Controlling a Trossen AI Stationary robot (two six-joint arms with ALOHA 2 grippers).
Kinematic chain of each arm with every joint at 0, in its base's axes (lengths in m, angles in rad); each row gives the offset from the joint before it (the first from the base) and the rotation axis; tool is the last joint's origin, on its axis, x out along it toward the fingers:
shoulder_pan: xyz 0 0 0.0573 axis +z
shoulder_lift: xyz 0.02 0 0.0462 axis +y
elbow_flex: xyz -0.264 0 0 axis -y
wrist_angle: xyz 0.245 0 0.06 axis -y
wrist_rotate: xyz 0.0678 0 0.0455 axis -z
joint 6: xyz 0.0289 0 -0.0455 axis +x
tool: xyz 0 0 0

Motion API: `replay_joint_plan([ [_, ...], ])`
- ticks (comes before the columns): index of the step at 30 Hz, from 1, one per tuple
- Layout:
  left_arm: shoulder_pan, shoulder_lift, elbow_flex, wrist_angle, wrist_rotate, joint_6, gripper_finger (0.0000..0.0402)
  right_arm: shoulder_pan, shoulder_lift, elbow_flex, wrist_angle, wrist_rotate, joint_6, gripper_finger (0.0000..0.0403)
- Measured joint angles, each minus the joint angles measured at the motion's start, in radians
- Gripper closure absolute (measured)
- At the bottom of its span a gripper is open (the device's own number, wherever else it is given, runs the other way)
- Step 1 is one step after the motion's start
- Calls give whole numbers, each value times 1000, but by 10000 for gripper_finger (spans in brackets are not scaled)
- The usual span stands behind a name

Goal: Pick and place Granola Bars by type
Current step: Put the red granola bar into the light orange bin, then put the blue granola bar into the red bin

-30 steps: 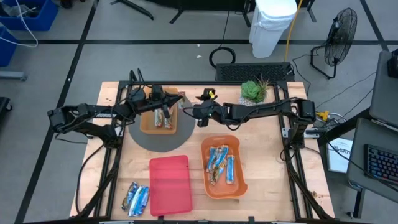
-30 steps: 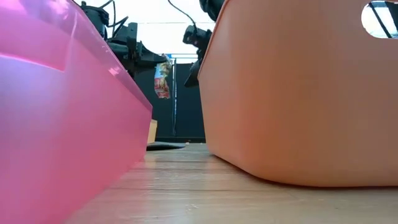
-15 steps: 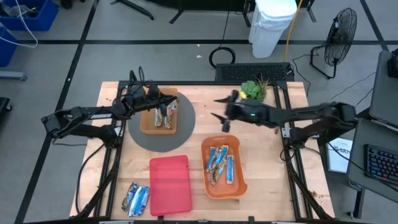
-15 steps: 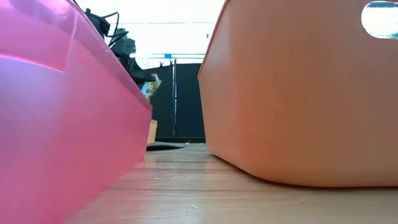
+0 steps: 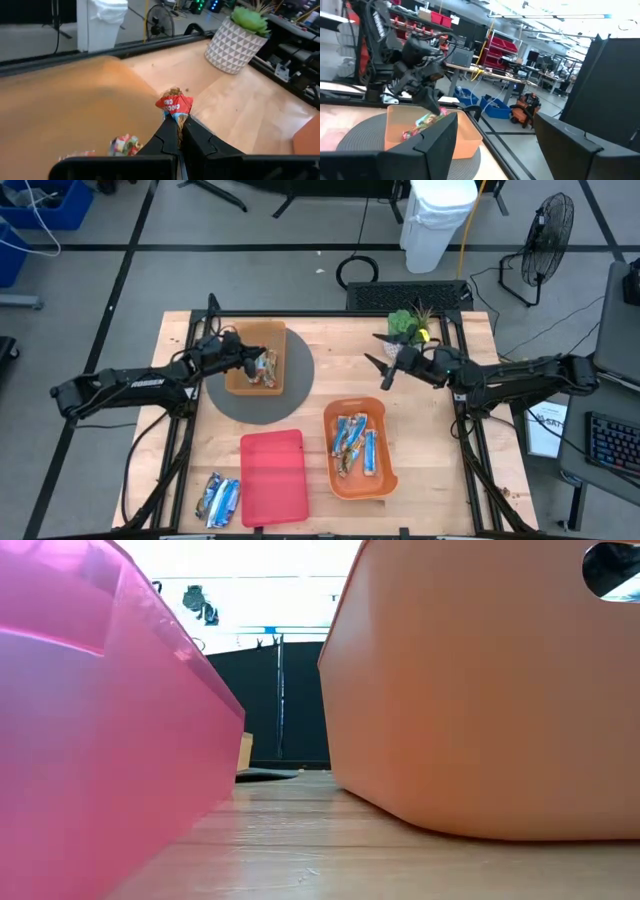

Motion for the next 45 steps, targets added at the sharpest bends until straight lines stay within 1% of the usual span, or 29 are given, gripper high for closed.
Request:
replay_joint_plan([
  [3, 0, -1, -32, 23, -1, -10, 391, -1, 2, 0, -2, 0, 5, 151],
  [4, 0, -1, -35, 20, -3, -6, 385, -1, 5, 0, -1, -1, 5, 151],
  [10, 0, -1, -36, 57, -12, -14, 306, -1, 6, 0, -16, -1, 5, 151],
  [13, 0, -1, -36, 96, -11, 12, 271, -1, 7, 0, -34, -1, 6, 151],
  [17, 0, -5, -36, 133, 15, 43, 238, -1, 7, 0, -66, -1, 18, 151],
  [20, 0, -20, -30, 133, 17, 56, 223, -1, 7, 0, -83, -1, 24, 151],
  [26, 0, -62, -30, 132, 21, 53, 212, -1, 7, 0, -127, -2, 19, 151],
  [31, 0, -105, -30, 127, 108, 23, 211, 16, -19, 0, -207, -1, -9, 151],
  [35, 0, -152, -30, 127, 196, 22, 211, 35, -124, 0, -302, -3, -18, 151],
  [37, 0, -185, -30, 127, 223, 23, 211, 36, -186, -3, -347, -2, -6, 151],
  [40, 7, -245, -30, 127, 246, 56, 211, 33, -275, -39, -359, -3, 13, 152],
  [43, 16, -299, -29, 126, 247, 93, 210, 20, -358, -107, -343, -1, 36, 152],
  [45, 22, -329, -29, 124, 247, 106, 211, 11, -418, -159, -321, 21, 55, 152],
])
